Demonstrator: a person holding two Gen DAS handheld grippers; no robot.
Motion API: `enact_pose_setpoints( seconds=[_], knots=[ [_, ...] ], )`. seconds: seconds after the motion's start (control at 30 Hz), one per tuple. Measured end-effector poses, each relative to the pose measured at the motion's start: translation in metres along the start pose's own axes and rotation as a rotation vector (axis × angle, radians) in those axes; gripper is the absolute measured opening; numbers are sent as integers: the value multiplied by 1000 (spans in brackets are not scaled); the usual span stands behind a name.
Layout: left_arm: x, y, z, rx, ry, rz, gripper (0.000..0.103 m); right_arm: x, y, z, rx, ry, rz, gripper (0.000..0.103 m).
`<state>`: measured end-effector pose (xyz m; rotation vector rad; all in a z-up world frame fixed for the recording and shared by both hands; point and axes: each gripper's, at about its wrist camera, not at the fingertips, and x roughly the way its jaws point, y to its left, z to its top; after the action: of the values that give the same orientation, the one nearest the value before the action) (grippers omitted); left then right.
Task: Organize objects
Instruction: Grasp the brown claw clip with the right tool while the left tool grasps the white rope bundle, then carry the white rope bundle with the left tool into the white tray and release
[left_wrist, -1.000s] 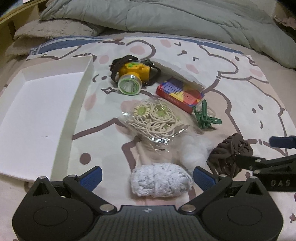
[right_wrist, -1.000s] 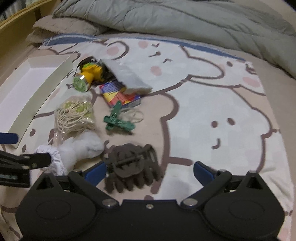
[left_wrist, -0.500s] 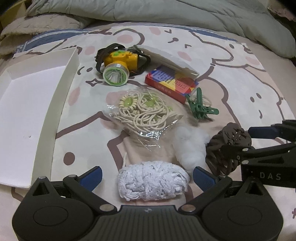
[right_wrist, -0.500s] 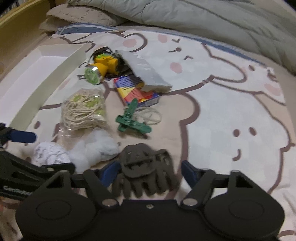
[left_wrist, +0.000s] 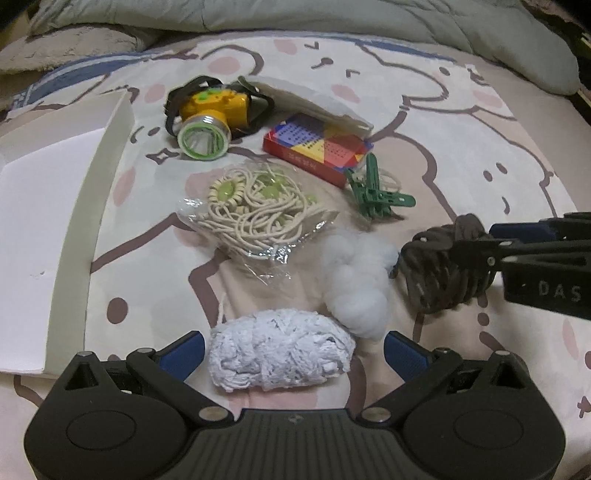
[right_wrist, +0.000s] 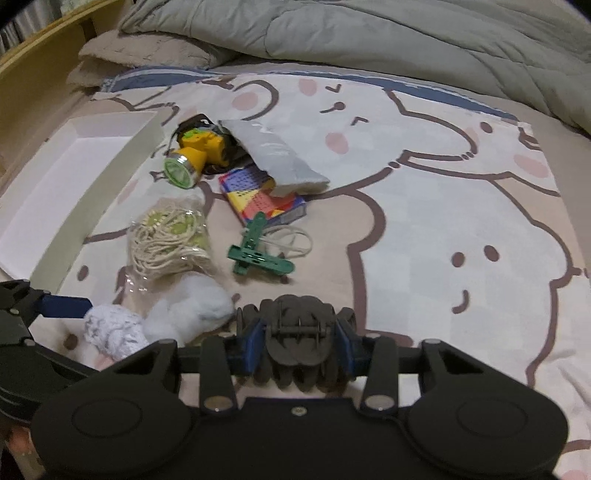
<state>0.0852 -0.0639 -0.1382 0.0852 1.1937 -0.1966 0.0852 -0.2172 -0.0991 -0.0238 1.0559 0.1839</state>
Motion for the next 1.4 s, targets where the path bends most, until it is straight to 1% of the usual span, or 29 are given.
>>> enact_pose_setpoints(
  seconds=[0.07, 0.13, 0.2, 0.27, 0.4, 0.57, 0.63, 0.73, 0.87, 1.03, 1.2, 1.4],
  knots=[
    [4, 1, 1, -1, 12, 7, 96, -1, -3, 0, 14, 1, 0, 42],
    [10, 3, 1, -12, 40, 3, 93, -1, -6, 0, 18, 1, -5, 42],
    [15, 4, 0, -21, 67, 14, 89, -2, -7, -1, 19, 3, -12, 42],
    [17, 5, 0, -20, 67, 34, 81, -1, -8, -2, 17, 9, -14, 43],
    [14, 12, 2, -58, 59, 17, 78, -2, -8, -5, 9, 11, -13, 43],
    [7, 12, 3, -64, 49, -1, 76, -5, -6, -7, 2, 9, -17, 42],
    [0, 12, 4, -67, 29, -14, 76, -8, -8, -6, 12, 3, -18, 42],
    [-14, 14, 9, -77, -24, -19, 76, -17, -10, -2, 35, -30, -16, 42],
    [-34, 22, 15, -97, -101, -3, 76, -34, -15, 4, 65, -92, -20, 42],
    [-55, 34, 22, -124, -184, 5, 76, -51, -19, 9, 96, -141, -19, 42],
    [-78, 38, 23, -101, -274, 41, 76, -67, -15, 10, 92, -196, -30, 43],
    [-100, 40, 22, -91, -362, 31, 76, -85, -7, 11, 76, -265, -46, 43]
  ],
)
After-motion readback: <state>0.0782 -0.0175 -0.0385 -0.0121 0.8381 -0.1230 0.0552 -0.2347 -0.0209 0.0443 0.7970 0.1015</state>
